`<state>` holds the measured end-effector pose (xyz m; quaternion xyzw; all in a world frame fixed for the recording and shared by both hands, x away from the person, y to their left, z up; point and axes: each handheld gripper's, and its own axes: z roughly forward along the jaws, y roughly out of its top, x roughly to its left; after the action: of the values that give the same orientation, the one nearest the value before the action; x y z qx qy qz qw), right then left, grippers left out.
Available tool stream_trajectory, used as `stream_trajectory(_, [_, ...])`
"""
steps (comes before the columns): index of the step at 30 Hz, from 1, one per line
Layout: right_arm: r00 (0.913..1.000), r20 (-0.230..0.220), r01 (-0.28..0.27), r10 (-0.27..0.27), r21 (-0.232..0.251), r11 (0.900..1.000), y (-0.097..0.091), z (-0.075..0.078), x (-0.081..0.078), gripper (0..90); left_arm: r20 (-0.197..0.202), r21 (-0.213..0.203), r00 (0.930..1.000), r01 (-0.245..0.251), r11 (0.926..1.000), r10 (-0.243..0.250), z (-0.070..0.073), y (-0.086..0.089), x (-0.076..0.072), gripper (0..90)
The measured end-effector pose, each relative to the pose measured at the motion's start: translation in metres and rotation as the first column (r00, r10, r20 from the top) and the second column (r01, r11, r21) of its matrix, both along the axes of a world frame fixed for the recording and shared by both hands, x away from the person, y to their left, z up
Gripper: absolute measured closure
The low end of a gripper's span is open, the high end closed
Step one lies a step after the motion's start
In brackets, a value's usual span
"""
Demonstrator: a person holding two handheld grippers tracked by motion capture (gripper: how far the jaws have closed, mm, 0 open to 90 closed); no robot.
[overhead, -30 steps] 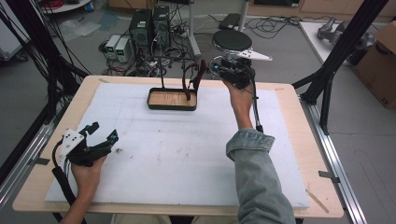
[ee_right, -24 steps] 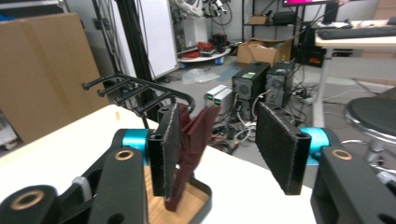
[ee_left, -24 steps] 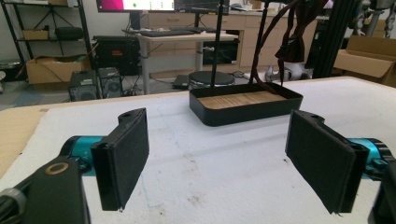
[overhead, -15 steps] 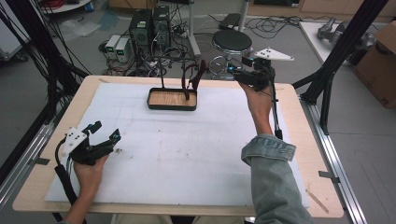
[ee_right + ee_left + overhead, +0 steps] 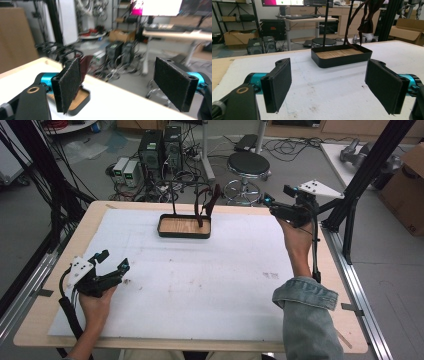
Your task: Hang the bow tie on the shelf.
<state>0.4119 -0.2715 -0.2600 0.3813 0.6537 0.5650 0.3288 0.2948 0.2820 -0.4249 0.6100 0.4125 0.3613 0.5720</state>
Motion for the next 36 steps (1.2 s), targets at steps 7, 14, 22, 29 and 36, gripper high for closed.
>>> stream_trajectory(7, [0.9999,0.003,0.017,-0.017,0.011,0.9998,-0.016,-0.005,-0.015,19.2,-0.005,0.000,1.0000,0.000,1.0000,0.000,0.000,0.001,-0.001,21.6])
stream_trajectory(14, [0.9976,0.030,0.060,-0.062,0.063,0.9962,-0.036,-0.024,-0.041,15.8,-0.005,0.002,1.0000,-0.004,1.0000,0.004,0.000,0.000,-0.001,21.4])
stream_trajectory(22, [0.9933,0.041,0.104,-0.108,0.078,0.9914,-0.050,-0.049,-0.060,12.0,-0.006,0.003,1.0000,-0.001,1.0000,0.001,0.000,0.000,-0.001,21.4])
stream_trajectory(29, [0.9920,0.042,0.115,-0.119,0.080,0.9901,-0.055,-0.067,-0.075,11.7,-0.006,0.010,1.0000,-0.002,0.9999,0.002,0.000,0.001,-0.002,21.4])
stream_trajectory(36, [0.9939,0.025,0.106,-0.108,0.066,0.9922,-0.054,-0.092,-0.093,11.3,-0.006,0.009,1.0000,-0.003,1.0000,0.003,0.000,0.000,-0.002,21.4])
